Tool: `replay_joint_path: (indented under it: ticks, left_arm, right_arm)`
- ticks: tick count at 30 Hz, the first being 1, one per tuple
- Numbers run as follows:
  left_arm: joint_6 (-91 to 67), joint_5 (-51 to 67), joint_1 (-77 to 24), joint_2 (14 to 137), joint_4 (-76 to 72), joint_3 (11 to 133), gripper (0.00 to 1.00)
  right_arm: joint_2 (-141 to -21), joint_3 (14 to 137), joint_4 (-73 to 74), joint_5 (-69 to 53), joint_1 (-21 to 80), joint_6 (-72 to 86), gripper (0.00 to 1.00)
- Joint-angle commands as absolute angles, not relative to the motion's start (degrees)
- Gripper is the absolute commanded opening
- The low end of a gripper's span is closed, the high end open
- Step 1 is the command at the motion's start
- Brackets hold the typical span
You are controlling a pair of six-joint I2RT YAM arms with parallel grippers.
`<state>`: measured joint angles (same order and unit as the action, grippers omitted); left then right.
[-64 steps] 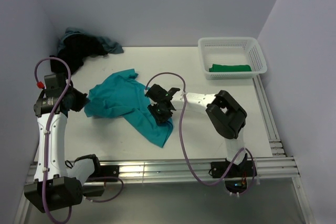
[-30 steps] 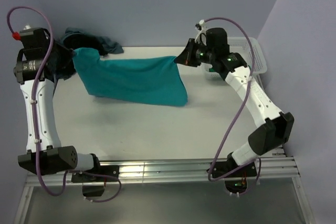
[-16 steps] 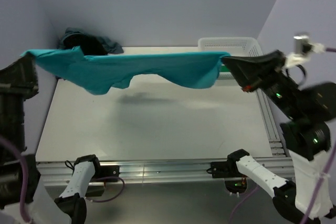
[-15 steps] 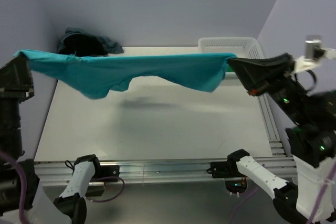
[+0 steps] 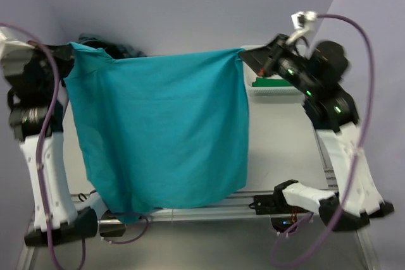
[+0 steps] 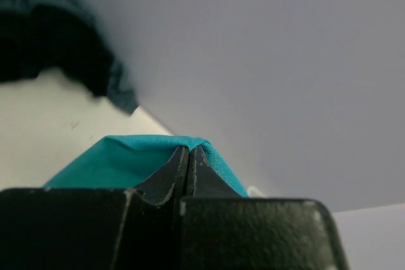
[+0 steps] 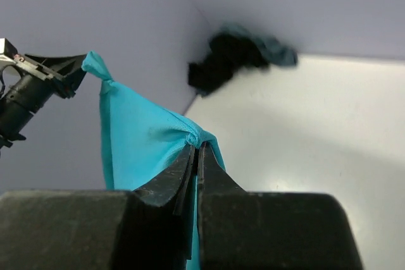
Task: Roll the t-shirts
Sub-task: Flatten the tshirt
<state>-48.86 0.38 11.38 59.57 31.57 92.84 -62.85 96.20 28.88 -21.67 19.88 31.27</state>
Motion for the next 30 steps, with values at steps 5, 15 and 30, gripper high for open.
replay_joint_path:
  ticks: [5,15,30]
  left_arm:
    - [-51.9,4.2,11.3,72.8,22.9,99.1,0.00]
    - [-48.3,8.5,11.3,85.2,24.6,123.8,0.00]
    - [-47.6,10.6,11.3,46.8,26.6,54.9,0.00]
  right_arm:
    - [-79.3,106.0,24.5,-26.9,15.5,37.9,0.00]
    - [-93.4,125.5,22.3,-39.6,6.9,46.1,0.00]
    - [-79.8,66.9,16.6,-42.5,4.9,39.3,0.00]
